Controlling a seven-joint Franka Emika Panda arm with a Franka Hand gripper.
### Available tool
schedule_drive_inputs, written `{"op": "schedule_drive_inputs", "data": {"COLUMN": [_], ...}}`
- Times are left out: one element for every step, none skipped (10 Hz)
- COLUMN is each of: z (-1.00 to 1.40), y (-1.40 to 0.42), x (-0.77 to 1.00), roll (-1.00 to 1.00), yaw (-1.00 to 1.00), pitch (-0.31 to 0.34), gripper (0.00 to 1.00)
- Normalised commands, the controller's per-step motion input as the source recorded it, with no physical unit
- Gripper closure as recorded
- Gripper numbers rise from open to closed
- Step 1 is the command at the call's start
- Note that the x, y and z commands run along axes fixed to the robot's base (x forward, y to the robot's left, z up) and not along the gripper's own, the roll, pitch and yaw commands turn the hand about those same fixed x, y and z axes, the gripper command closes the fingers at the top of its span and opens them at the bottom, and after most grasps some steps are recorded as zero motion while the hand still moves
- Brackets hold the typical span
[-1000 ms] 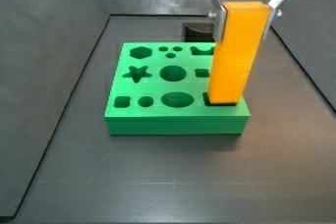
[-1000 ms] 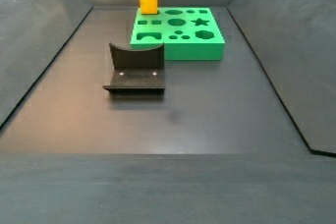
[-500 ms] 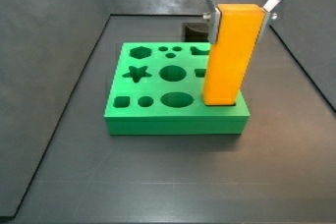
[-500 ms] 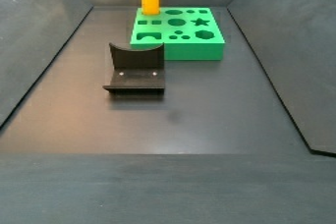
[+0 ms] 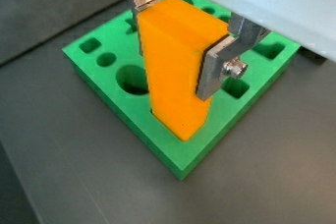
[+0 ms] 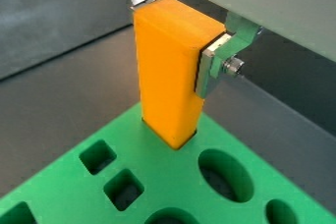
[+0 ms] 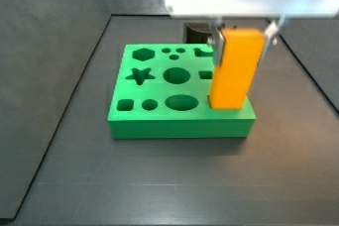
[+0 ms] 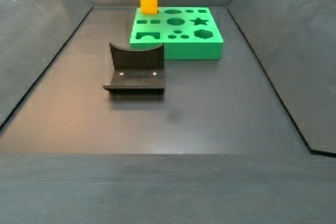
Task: Insert the rectangle object.
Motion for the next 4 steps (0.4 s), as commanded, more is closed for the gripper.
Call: {"op": "schedule_drive_inputs", "data": {"z": [-0.55, -0.3, -0.34, -0.09], "y": [-0.09, -0.18, 0.0, 0.0], "x": [0.0, -0.09, -0.03, 0.0], "roll": [0.0, 0.0, -0.1, -0.01], "yaw": [0.0, 0.0, 0.0, 0.0], "pitch": [-0.026, -0.061, -0.167, -0.001], "gripper": [1.0, 1.0, 1.0, 1.0]}}
